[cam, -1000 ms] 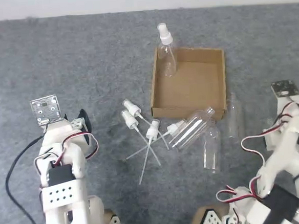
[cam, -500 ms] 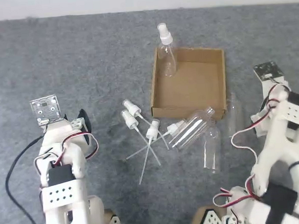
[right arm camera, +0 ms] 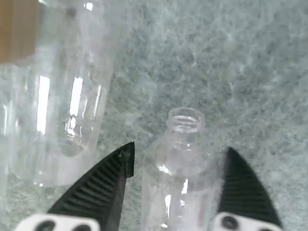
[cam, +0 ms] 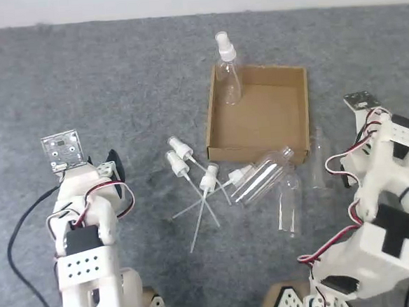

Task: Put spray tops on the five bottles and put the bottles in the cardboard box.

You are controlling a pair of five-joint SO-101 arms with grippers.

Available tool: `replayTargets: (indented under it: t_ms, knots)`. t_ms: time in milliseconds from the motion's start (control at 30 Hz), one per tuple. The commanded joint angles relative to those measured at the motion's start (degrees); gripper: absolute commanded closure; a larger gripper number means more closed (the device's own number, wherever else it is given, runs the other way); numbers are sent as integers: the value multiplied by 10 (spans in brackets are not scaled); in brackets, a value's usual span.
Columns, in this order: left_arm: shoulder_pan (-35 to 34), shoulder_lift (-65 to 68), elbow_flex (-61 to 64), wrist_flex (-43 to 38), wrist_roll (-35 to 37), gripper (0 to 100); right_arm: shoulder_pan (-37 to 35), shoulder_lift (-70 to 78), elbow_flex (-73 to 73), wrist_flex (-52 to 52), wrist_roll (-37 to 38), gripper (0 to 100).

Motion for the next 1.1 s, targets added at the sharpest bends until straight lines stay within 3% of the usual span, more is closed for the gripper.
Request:
replayTargets:
  t_ms: [0,133,433,800,967,1067]
  knots:
    - [0,-14,-4,-11,-4,844,7,-5,-34,5,-4,919]
    - [0,-14,-4,-11,-4,844,7,-8,-46,7,-4,995]
    - [0,-14,-4,-11,-4,844,19,-8,-131,44,-10,992]
    - [-1,-14,-4,-11,-4,844,96,55,-188,-51,-149,990]
    - [-1,-14,-4,-11,-4,844,95,94,-189,-59,-143,987]
    - [-1,-14,-4,-11,-4,844,94,97,-189,-54,-119,932]
